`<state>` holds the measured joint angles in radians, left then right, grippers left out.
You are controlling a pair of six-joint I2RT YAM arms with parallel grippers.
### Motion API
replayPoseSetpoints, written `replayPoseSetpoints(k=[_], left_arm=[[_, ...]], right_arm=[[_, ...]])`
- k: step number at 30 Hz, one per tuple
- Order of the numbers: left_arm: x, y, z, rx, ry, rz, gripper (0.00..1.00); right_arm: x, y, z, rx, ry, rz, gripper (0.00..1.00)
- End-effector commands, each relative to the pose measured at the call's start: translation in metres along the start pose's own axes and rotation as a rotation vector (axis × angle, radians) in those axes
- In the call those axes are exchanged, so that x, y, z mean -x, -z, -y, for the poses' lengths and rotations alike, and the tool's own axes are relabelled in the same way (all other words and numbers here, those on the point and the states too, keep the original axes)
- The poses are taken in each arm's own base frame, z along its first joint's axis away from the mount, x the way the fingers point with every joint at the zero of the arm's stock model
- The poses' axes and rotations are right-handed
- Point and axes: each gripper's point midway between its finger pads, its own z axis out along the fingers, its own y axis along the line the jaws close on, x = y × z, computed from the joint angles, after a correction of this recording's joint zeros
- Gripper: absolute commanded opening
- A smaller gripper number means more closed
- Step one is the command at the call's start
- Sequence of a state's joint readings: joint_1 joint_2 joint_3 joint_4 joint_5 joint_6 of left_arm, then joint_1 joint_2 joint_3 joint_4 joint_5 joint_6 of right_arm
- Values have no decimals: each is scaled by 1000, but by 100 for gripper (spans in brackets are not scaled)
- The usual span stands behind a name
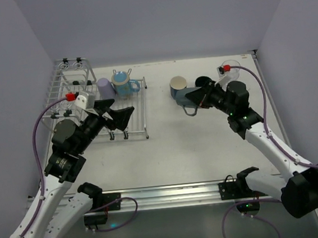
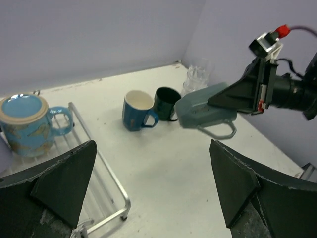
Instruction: Unload the cups from the dish rack
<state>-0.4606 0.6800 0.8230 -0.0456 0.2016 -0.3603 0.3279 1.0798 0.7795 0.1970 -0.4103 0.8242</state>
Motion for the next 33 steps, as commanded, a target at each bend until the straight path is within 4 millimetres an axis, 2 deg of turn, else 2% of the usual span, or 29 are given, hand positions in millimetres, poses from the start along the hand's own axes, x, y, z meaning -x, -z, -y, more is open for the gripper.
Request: replayPoseSetpoints(k=[1, 2, 3, 5, 7, 9, 10, 11, 14, 20, 23, 24, 29, 33], left_arm=[[-35, 13, -20, 81, -64, -133, 100], [-40, 13, -23, 91, -72, -150, 100], [-50, 12, -27, 101, -77, -179, 100], [-60, 13, -33, 118, -91, -211, 100], [-71, 15, -36, 119, -98, -239, 100], [-77, 18, -39, 126, -100, -244, 100], [-78, 19, -39, 126, -104, -247, 100], [-78, 20, -39, 127, -107, -246, 100], [-77, 21, -41, 137, -116, -247, 100], [-85, 21, -44, 143, -114, -275, 100], [-86, 20, -45, 145, -115, -279, 100], [-87, 19, -45, 147, -114, -287, 100], [-89, 19, -51, 176, -113, -293, 100], [-93, 16, -53, 181, -110, -309, 100]], right_arm=[[23, 36, 89, -501, 302, 20, 0], [28, 44, 107, -594, 321, 15, 0], [24, 43, 123, -652, 324, -19, 0], [31, 49, 145, -766, 356, -32, 0], [31, 48, 168, -851, 363, -78, 0], [46, 52, 180, -914, 378, -82, 0], [44, 51, 194, -949, 372, -112, 0], [54, 54, 199, -982, 381, -111, 0], [61, 55, 218, -1051, 401, -139, 0], [69, 44, 243, -1078, 389, -174, 0], [67, 31, 241, -1027, 361, -200, 0], [64, 30, 245, -1034, 356, -213, 0], [48, 40, 259, -1083, 345, -278, 0], [43, 44, 266, -1114, 342, -324, 0]])
